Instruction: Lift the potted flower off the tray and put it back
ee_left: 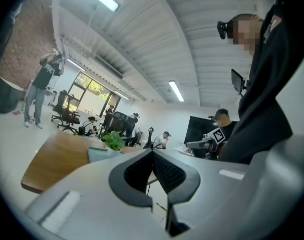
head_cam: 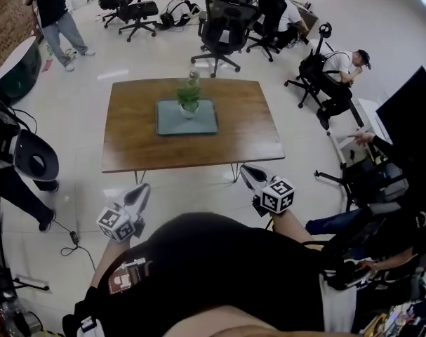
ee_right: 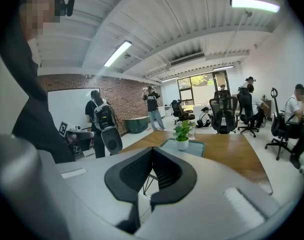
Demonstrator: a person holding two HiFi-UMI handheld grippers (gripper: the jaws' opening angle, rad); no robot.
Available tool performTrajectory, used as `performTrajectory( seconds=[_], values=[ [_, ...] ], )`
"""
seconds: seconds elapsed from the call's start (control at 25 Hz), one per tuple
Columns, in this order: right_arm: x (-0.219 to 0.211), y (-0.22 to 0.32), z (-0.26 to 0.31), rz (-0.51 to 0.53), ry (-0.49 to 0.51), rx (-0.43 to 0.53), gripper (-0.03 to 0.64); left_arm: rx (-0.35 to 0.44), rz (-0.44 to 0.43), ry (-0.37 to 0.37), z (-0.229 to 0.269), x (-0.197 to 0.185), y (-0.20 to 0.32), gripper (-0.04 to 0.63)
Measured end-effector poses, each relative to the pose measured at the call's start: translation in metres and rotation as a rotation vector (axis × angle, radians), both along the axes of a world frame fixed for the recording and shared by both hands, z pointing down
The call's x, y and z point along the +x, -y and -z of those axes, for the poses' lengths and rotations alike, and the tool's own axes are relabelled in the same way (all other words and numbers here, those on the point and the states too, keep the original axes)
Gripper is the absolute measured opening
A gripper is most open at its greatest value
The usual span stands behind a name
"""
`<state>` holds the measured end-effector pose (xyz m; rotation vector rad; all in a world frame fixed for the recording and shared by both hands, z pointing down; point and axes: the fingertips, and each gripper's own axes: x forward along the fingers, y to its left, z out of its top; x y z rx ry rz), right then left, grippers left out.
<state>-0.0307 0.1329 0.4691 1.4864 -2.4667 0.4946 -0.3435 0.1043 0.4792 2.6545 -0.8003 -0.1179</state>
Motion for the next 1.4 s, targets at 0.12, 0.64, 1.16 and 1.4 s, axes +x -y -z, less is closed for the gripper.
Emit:
performTrajectory(
  seconds=[0.12,0.64,1.16,1.4],
  values=[
    [0.012,0.037,-0.008,0.047,0.011,0.014,0.014,-0.002,0.044,0.024,-0.007,0.009,0.020,0.000],
    [0.097,0.199,-0.027,0.323,0.009,0.026,0.014,-0.046,0.275,0.066,0.003,0.125,0.107,0.000],
    [0.085,0.259,-0.048,0.283,-0.037,-0.039,0.015,-0.071,0.152,0.045,-0.018,0.135,0.202,0.000],
    [0.061,0.285,-0.031,0.198,-0.066,-0.041,0.021,-0.059,0.036,0.032,-0.025,0.112,0.260,0.000]
  ],
)
